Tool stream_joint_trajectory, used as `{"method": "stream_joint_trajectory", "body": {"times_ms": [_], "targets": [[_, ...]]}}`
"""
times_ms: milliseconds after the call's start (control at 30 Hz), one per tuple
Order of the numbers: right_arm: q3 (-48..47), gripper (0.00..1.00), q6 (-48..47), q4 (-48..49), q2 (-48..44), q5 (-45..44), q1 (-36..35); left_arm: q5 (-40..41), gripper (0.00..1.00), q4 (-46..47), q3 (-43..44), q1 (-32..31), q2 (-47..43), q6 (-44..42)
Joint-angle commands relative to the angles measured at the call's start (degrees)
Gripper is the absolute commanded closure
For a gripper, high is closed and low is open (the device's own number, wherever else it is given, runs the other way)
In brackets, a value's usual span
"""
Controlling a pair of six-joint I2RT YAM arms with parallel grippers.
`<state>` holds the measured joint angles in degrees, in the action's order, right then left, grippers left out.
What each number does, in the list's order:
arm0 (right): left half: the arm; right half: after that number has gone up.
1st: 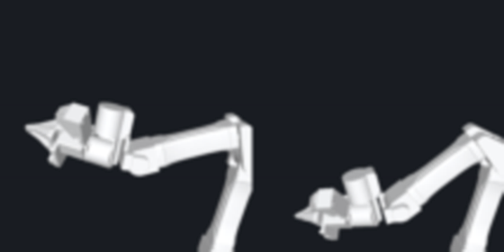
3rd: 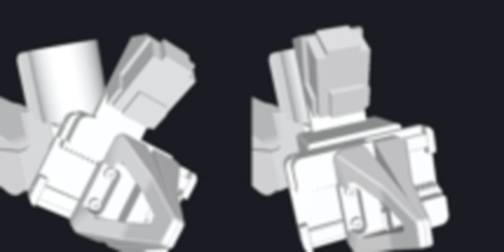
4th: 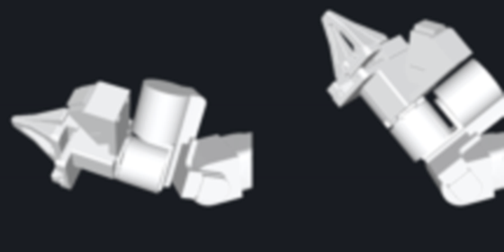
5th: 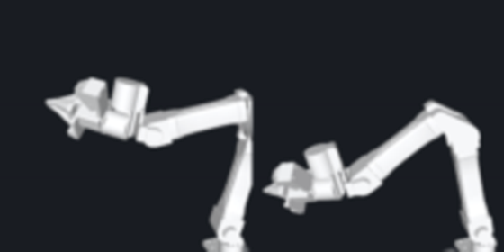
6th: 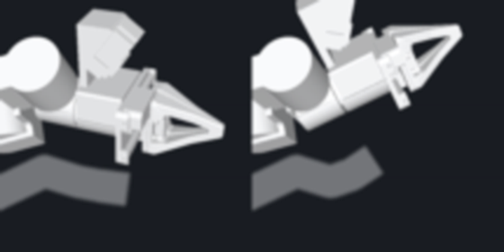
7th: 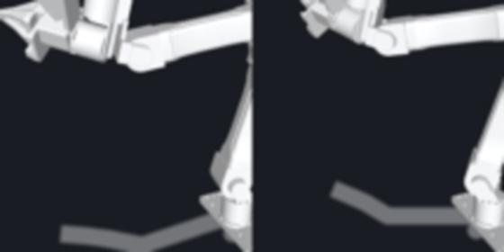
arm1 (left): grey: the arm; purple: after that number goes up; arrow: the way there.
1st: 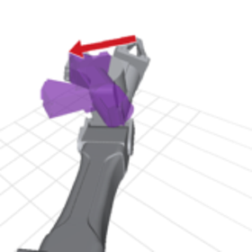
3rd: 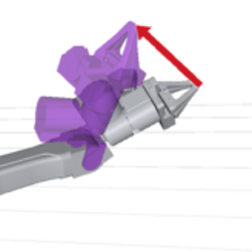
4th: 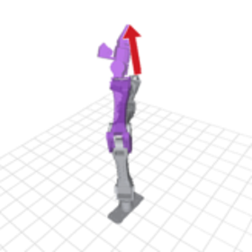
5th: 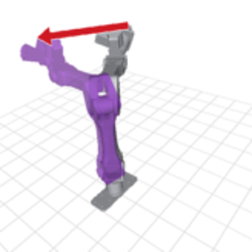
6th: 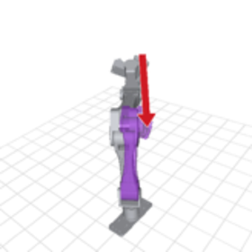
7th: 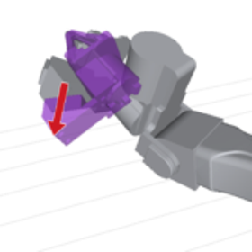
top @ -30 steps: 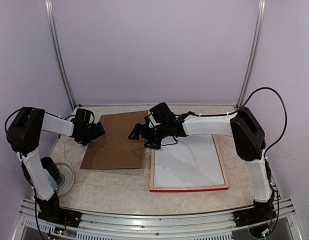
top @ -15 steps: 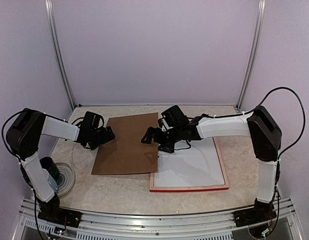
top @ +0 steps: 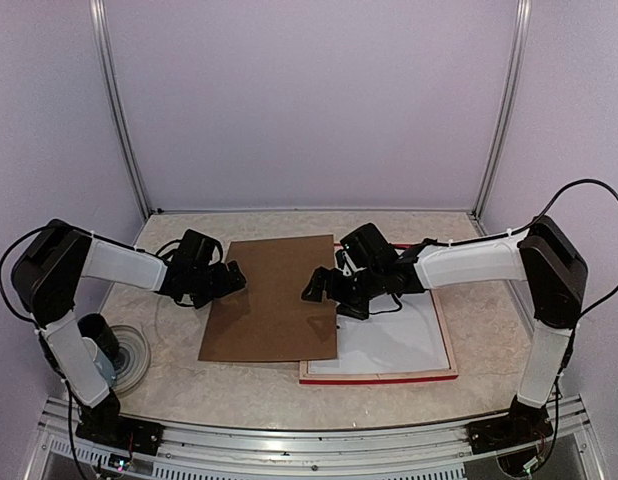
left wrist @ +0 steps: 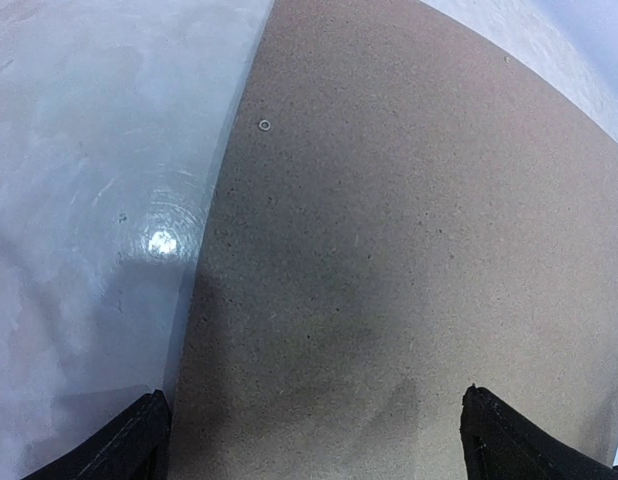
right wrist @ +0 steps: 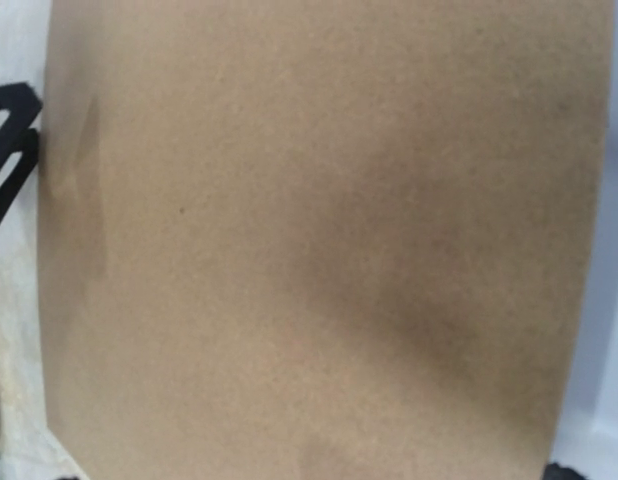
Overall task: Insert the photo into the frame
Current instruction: Pick up the backboard from the center of the board.
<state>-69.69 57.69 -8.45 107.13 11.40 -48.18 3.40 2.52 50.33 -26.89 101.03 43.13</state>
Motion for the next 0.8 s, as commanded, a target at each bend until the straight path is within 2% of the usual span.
{"method": "stream_joint_trajectory", "body": {"times_ms": [0,500,767], "targets": [[0.25,0.01,0.13,4.68,-2.70,0.35,-0.51,-5.30,0.01,0.51,-0.99,-3.25,-1.29,2.04],[1.88,0.01,0.37,-0.99,-3.67,-2.85,1.44,-1.56,0.01,-1.02,-2.17,-3.52,-2.88,1.35],[-2.07,0.01,-2.41,-2.83,-0.10,-3.38,2.41,-1.20,0.01,-1.19,-1.97,-3.43,-1.40,1.01]]}}
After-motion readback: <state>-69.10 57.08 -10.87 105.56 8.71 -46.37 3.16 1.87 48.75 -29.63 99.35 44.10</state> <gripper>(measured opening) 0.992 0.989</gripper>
